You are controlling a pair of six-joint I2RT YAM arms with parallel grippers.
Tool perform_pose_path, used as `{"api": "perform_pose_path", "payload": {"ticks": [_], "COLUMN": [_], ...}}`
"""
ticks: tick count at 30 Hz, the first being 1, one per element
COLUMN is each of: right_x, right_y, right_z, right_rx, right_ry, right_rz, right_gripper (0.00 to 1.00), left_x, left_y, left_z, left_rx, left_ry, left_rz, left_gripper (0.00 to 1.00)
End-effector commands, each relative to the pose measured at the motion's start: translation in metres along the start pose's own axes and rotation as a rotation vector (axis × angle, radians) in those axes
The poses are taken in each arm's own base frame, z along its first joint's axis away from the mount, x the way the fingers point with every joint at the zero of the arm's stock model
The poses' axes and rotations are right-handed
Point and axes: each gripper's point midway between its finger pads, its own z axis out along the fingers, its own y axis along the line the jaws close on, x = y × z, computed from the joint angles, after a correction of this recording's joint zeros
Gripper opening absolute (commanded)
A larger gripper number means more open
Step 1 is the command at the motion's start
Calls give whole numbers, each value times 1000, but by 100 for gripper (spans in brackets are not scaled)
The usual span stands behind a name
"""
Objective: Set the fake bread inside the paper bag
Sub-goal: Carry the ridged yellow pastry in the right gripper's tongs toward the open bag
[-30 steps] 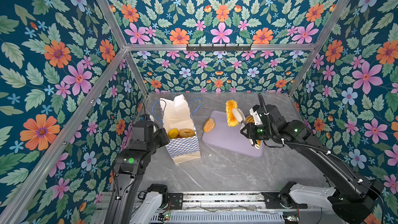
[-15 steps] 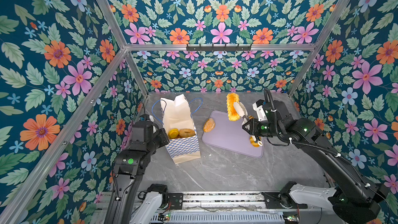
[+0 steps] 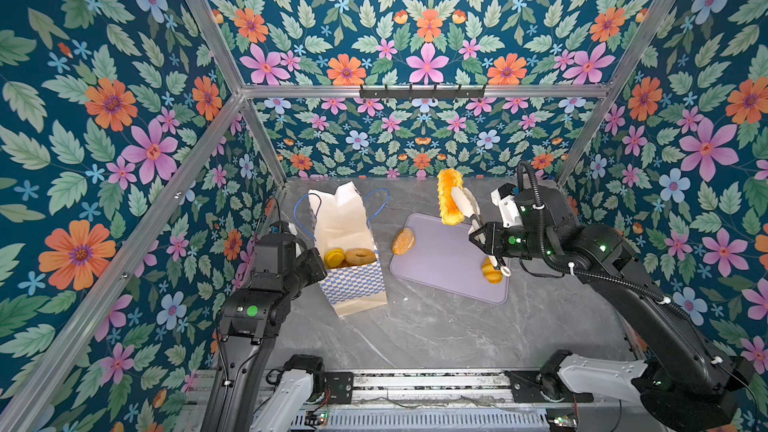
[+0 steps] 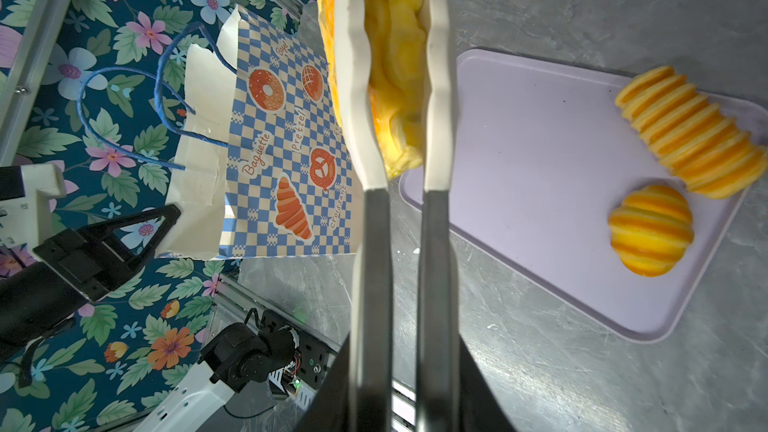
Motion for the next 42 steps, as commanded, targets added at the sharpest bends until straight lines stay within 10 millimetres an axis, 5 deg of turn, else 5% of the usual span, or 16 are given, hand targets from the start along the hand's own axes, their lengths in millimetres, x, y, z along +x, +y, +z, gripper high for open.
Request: {"api": "perform_pose_path", "payload": {"ticks": [1, 16, 42], "right_x": [-12, -33, -38], "right_y": [7, 37, 91], "right_z": [-6, -24, -28], "right_rx": [-16, -122, -343], "right_ry": [-44, -99, -74], "right_rz": [-20, -49, -58], "right_gripper": [30, 30, 28], "left_x": [-4, -4, -7], "left_y": [-1, -2, -6], "left_z": [-2, -1, 0], "left_rx": [3, 9, 23], "left_ry": [-18, -14, -19], "left_rz": [7, 5, 0], "left_gripper": [4, 4, 4]}}
